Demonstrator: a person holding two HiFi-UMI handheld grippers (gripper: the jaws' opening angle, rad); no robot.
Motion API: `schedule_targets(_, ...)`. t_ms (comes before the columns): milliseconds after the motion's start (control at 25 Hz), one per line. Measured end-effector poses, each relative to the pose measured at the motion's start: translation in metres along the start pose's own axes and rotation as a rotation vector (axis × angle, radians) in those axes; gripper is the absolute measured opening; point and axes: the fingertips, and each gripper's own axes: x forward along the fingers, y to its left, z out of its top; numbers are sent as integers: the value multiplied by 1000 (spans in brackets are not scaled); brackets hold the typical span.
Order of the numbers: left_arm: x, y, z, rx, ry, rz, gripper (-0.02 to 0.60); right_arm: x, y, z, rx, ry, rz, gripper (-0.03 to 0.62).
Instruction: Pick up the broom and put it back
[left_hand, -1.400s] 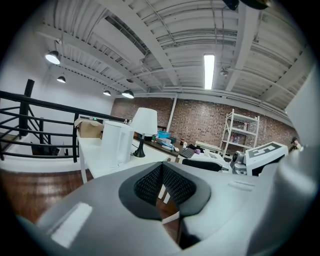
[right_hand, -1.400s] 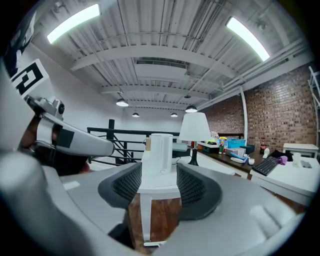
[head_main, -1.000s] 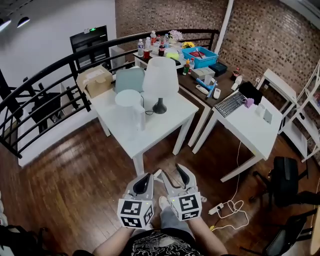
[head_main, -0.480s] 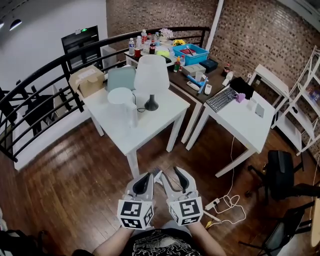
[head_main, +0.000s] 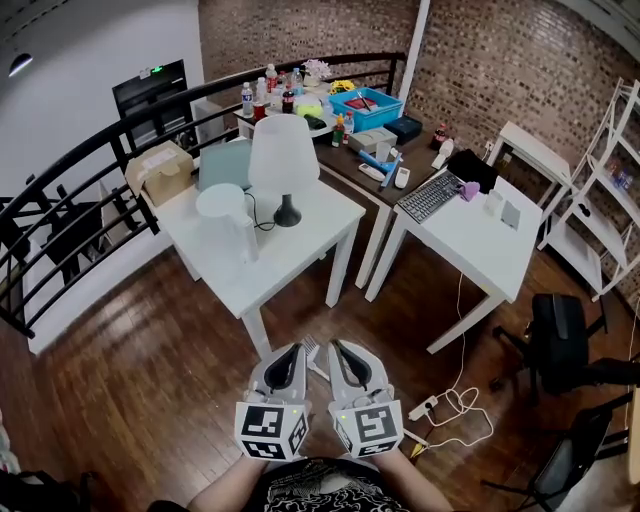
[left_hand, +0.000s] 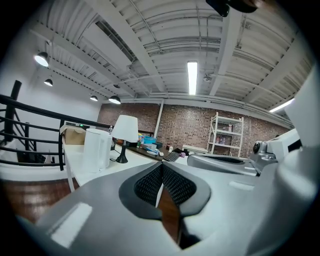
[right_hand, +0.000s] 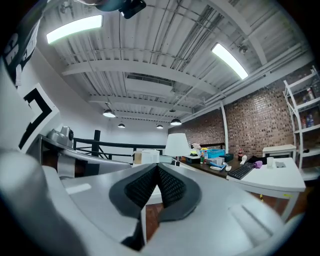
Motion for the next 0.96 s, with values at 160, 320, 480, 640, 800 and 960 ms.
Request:
schedule_targets(160,4,-1,-2,4,1,-4,5,1,0,0,3,-7,5,2)
schedule_targets(320,3,0,-3,8,1,-5,5,3,3,1,8,-14,11,2)
schedule_targets(480,3,7,-2,10,3,2,5,9,7,1,15,-11,16,2)
schedule_targets(640,0,13,-2,11,4,10,5,14,12,0,16,-10,19,2)
schedule_targets(800,-3,17,-4,11,4,11,5,17,17,-2,20,-9,26,2)
schedule_targets(960,-7,20,-5,6,9,9,5,19,22,-1,22,-8,30,2)
